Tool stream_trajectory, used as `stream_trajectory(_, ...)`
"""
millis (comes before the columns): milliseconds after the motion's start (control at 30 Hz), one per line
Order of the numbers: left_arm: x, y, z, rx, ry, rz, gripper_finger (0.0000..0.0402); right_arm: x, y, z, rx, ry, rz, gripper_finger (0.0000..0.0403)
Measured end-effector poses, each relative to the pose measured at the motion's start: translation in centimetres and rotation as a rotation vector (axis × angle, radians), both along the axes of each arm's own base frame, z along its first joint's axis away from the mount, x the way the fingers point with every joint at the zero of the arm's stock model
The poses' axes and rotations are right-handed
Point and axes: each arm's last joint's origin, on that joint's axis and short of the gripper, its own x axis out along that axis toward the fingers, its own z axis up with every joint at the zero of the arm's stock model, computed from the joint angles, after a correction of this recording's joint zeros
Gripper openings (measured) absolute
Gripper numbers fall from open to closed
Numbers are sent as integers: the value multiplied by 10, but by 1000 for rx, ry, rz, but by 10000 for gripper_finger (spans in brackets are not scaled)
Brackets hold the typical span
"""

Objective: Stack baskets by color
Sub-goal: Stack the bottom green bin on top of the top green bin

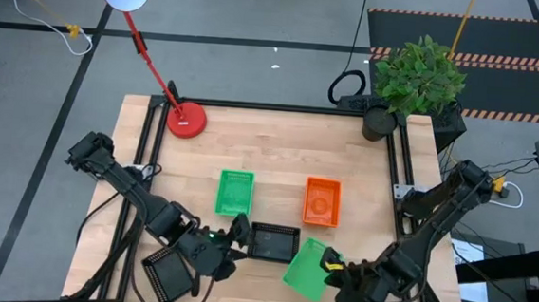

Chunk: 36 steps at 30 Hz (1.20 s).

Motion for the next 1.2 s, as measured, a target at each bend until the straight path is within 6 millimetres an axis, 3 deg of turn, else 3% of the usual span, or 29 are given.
stream_trajectory(233,2,-4,-28,106,-32,-196,243,9,-12,21,-1,-143,98,0)
stream_trajectory(433,8,-2,-40,163,-123,-253,243,25,-22,30,-14,-242,193,0)
stream_trajectory(967,20,10,-36,82,-173,-431,242,61,-56,39,110,-325,395,0)
stream_trajectory(1200,27,19,-35,16,-180,-492,171,66,-63,40,148,-316,424,0)
